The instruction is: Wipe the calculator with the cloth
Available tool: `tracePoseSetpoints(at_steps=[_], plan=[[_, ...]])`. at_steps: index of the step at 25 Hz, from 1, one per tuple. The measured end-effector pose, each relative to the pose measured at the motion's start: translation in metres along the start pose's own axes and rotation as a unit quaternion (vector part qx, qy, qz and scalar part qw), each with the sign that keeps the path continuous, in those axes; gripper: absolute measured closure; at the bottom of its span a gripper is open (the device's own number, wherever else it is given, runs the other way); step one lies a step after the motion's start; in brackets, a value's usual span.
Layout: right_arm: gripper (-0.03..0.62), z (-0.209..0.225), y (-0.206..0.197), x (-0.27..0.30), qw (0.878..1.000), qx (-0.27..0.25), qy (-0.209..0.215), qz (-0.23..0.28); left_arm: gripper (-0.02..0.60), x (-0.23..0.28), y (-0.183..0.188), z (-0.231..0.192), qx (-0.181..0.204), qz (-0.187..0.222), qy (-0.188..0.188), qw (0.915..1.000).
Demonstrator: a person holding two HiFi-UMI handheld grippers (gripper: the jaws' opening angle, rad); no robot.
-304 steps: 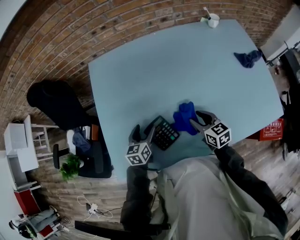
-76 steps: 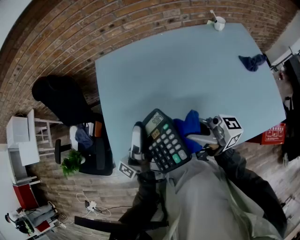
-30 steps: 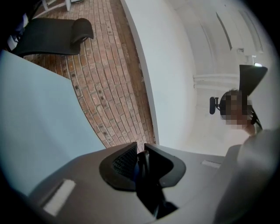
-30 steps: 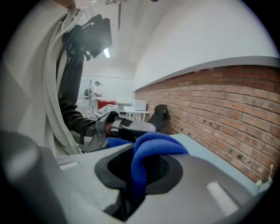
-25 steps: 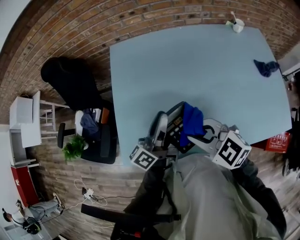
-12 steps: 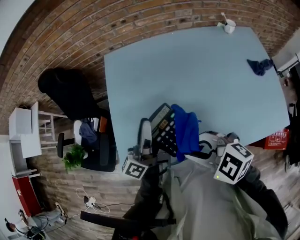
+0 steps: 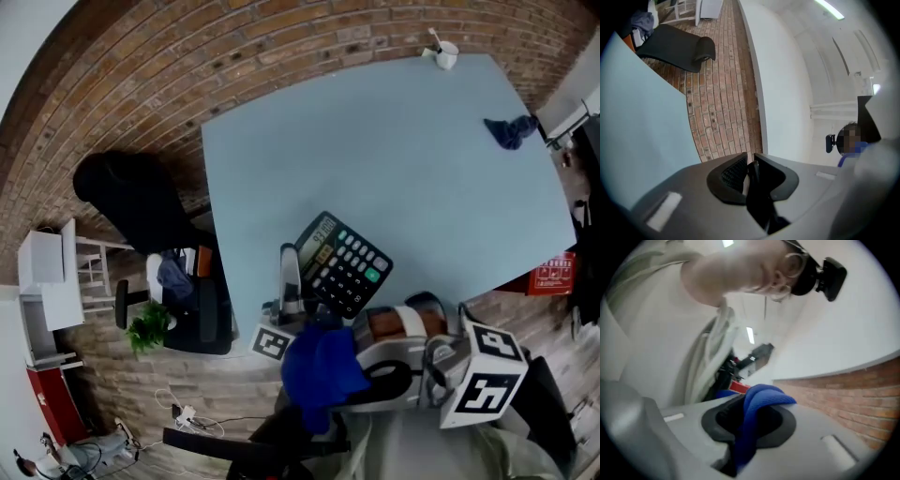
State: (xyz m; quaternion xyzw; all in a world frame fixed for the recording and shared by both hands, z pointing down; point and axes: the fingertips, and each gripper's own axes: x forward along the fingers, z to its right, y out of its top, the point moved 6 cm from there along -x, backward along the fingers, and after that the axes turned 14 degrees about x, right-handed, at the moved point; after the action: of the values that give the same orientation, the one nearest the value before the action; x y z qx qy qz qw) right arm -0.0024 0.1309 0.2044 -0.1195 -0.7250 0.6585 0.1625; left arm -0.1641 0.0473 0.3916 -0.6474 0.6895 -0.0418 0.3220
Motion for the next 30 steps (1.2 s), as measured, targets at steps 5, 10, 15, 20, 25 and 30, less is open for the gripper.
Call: tracePoseSetpoints(at_steps=[5,10,15,20,25,30], plan=[[0.530,0.073,-0.082,-0.027,0.952,0.018,-0.178,-0.249,0.529,0.000,-0.002,0.007,0.006,-0.003,0.010,0.9999],[0.486,0.074,-0.086,-0.037,0.959,0.083,-0.187,-0.195,0.529,0.003,-0.001,0.016,0.034,-0.013,0.020,0.9992],[0.451,0.065,-0.095,0.000,0.954,-0.008,-0.198,-0.224,0.529,0.006,-0.001,0.024,0.058,-0.022,0.030,0.9976],[0.476,0.093,-0.112,-0.015,0.923,0.000,-0.289,-0.253,0.527,0.003,0.006,0.024,0.098,-0.025,0.039,0.9941],[0.510,0.094,-0.114,-0.033,0.927,0.046,-0.274,-0.254,0.526,0.007,0.013,0.026,0.095,-0.004,0.035,0.9949],[0.530,0.040,-0.104,-0.009,0.959,0.045,-0.161,-0.227,0.526,0.007,0.014,0.021,0.051,0.017,0.038,0.9978]])
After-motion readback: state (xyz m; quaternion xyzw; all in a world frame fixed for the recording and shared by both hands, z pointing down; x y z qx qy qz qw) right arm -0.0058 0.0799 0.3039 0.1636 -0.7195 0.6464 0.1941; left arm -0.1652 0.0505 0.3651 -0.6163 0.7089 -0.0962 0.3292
